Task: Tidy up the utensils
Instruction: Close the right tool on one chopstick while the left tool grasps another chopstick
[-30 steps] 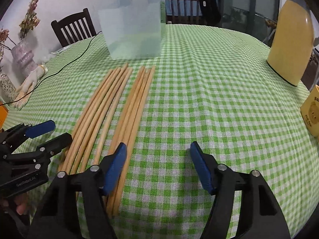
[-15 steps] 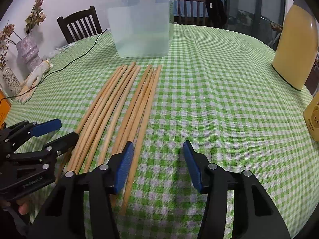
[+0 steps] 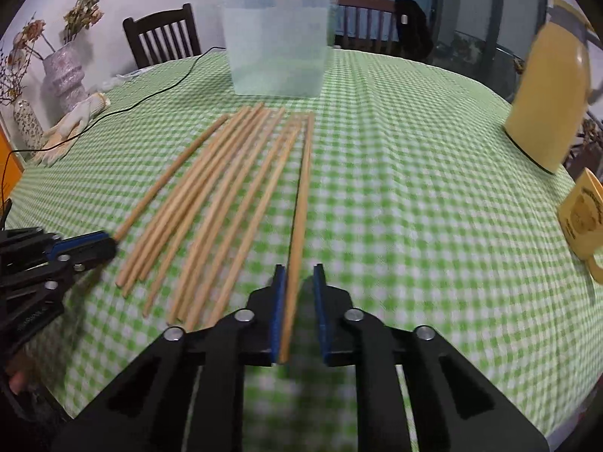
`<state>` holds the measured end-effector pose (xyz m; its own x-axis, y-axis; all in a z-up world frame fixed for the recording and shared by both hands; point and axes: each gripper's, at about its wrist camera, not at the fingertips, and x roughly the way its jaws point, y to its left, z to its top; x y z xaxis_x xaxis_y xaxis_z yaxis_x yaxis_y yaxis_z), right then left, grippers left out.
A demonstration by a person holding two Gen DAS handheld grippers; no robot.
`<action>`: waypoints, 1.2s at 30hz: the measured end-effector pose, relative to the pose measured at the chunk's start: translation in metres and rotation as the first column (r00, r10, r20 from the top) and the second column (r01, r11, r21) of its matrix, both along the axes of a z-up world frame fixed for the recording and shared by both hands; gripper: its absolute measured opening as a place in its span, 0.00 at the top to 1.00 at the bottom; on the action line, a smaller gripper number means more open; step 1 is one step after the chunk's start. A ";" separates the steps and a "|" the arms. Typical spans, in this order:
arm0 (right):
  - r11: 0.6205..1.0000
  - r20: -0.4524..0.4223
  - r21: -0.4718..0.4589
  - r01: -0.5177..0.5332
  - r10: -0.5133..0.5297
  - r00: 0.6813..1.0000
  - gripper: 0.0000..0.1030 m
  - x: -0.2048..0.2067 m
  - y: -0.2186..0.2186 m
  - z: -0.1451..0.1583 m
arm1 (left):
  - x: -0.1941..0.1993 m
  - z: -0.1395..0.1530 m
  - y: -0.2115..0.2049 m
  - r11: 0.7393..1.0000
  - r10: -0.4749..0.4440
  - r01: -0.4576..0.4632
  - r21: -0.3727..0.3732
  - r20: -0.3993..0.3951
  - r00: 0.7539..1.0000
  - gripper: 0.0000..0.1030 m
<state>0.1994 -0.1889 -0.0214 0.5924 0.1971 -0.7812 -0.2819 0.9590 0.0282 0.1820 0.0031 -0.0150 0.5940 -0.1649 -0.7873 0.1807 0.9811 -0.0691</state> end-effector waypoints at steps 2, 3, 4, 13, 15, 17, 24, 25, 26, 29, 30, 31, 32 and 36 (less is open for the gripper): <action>1.000 0.009 0.003 0.018 -0.018 1.000 0.89 -0.005 -0.007 0.000 | -0.006 0.001 0.005 1.000 0.000 0.000 -0.005 0.012 1.000 0.96; 1.000 0.015 0.006 0.025 -0.025 1.000 0.89 -0.007 -0.011 -0.001 | -0.010 0.001 0.008 1.000 0.003 -0.003 -0.013 0.020 1.000 0.96; 1.000 0.019 0.006 0.028 -0.028 0.999 0.88 -0.010 -0.012 -0.001 | -0.013 0.001 0.009 1.000 -0.006 0.006 -0.018 0.016 1.000 0.96; 0.999 0.085 0.046 0.002 -0.006 0.996 0.88 -0.046 -0.024 0.000 | -0.045 0.001 0.014 0.995 -0.062 0.063 -0.075 0.017 0.998 0.74; 0.998 0.094 0.062 -0.003 -0.002 0.996 0.88 -0.051 -0.026 -0.001 | -0.048 0.001 0.016 0.993 -0.077 0.077 -0.088 0.007 0.997 0.74; 0.998 0.106 0.065 -0.006 0.000 0.994 0.88 -0.054 -0.028 -0.001 | -0.051 0.001 0.017 0.992 -0.088 0.088 -0.092 0.004 0.996 0.74; 0.998 0.125 0.068 -0.006 -0.003 0.992 0.88 -0.051 -0.029 0.000 | -0.046 0.001 0.012 0.994 -0.073 0.071 -0.082 -0.013 0.997 0.74; 0.998 0.127 0.067 -0.006 -0.003 0.992 0.87 -0.051 -0.029 -0.001 | -0.046 0.001 0.013 0.994 -0.072 0.071 -0.084 -0.013 0.997 0.74; 0.998 0.125 0.065 -0.004 -0.004 0.992 0.86 -0.050 -0.029 -0.002 | -0.046 0.001 0.014 0.994 -0.072 0.071 -0.083 -0.013 0.997 0.76; 0.997 0.107 0.074 -0.001 -0.007 0.994 0.86 -0.045 -0.026 -0.005 | -0.041 0.000 0.012 0.995 -0.066 0.064 -0.078 -0.020 0.998 0.92; 0.998 0.109 0.070 -0.001 -0.007 0.994 0.86 -0.044 -0.025 -0.005 | -0.041 0.000 0.011 0.995 -0.073 0.071 -0.077 -0.023 0.997 0.95; 0.998 0.110 0.066 -0.001 -0.006 0.994 0.86 -0.044 -0.025 -0.005 | -0.041 -0.001 0.010 0.995 -0.076 0.075 -0.073 -0.024 0.997 0.96; 0.998 0.109 0.065 -0.002 -0.006 0.994 0.86 -0.044 -0.025 -0.005 | -0.040 -0.001 0.009 0.995 -0.079 0.077 -0.063 -0.023 0.997 0.96; 0.998 0.114 0.057 -0.009 0.003 0.994 0.86 -0.045 -0.024 -0.004 | -0.039 -0.003 0.007 0.995 -0.080 0.079 -0.058 -0.024 0.996 0.97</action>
<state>0.1544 -0.2127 -0.0255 0.6751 0.2436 -0.6963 -0.2923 0.9550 0.0507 0.1433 0.0104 -0.0177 0.5562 -0.2559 -0.7907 0.2553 0.9580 -0.1305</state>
